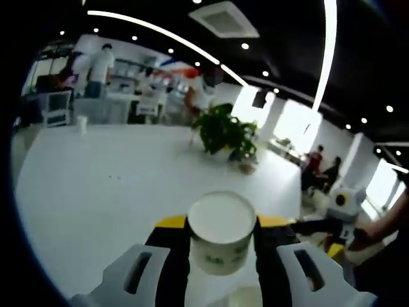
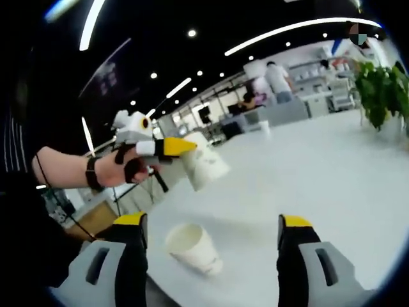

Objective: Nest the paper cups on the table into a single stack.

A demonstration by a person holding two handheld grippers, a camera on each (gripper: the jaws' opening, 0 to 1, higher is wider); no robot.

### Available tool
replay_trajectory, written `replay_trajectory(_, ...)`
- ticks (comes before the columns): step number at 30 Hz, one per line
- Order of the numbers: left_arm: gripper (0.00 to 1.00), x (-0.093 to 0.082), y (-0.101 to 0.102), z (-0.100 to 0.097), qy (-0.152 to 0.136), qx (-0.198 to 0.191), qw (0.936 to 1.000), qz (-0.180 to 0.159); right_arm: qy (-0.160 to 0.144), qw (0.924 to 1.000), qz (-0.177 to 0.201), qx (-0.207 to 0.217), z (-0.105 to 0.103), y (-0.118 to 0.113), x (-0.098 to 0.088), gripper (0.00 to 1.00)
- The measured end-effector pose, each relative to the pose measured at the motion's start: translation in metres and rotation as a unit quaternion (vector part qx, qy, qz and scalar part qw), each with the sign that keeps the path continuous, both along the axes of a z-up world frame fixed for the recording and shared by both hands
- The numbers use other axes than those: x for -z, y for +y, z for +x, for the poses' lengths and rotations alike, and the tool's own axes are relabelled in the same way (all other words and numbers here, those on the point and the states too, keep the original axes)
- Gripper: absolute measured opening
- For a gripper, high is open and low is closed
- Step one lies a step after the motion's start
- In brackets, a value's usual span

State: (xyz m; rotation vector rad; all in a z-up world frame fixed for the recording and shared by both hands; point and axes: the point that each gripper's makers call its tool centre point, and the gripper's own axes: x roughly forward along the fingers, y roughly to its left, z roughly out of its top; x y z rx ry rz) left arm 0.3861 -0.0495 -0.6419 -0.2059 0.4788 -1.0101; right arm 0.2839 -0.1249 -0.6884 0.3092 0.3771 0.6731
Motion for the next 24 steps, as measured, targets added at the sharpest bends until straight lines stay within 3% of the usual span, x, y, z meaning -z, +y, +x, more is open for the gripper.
replay_trajectory(13,0.37,-0.009,-0.006,-0.015,0.014,0.008,0.9996,-0.022,0.001,0.9987,0.041,-0.029,-0.003,0.016,-0.019,0.71)
replay_trajectory(24,0.37,-0.012,-0.013,-0.025,0.028,0.027,0.9987,-0.033,0.001,0.9961,0.054,-0.07,0.001,0.04,-0.024,0.63)
